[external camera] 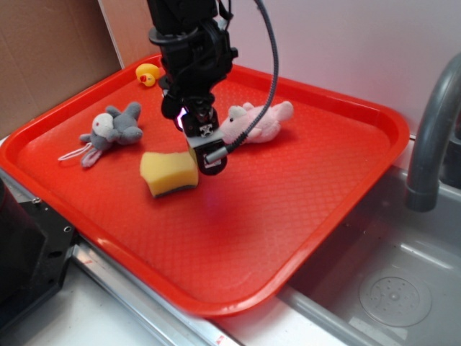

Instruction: Grab the pink bunny.

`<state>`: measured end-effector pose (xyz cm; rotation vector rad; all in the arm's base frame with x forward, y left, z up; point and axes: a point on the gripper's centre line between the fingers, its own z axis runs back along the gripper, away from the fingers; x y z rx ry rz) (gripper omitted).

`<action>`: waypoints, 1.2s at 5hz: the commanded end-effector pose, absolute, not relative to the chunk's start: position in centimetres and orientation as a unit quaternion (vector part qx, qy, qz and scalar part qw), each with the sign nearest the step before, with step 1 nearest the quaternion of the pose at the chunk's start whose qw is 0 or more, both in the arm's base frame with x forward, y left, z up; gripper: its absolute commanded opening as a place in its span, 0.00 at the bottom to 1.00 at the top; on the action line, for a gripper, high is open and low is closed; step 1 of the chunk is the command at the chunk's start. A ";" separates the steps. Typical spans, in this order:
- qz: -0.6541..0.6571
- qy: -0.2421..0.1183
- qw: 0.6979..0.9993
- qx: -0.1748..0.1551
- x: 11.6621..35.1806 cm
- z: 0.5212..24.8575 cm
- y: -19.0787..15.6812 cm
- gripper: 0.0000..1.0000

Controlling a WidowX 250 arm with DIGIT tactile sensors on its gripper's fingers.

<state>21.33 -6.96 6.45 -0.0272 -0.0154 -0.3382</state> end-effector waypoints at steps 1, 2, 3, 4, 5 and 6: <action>-0.123 -0.037 0.992 0.010 21.5 9.5 -7.1 1.00; -0.123 -0.037 0.992 0.010 21.5 9.5 -7.1 1.00; -0.118 -0.033 0.992 0.016 25.5 9.0 -5.4 1.00; -0.136 -0.026 0.990 0.021 28.1 7.7 -5.0 1.00; -0.161 -0.024 0.986 0.024 30.1 6.6 -5.4 1.00; -0.216 -0.012 0.976 0.010 29.9 4.3 -6.4 1.00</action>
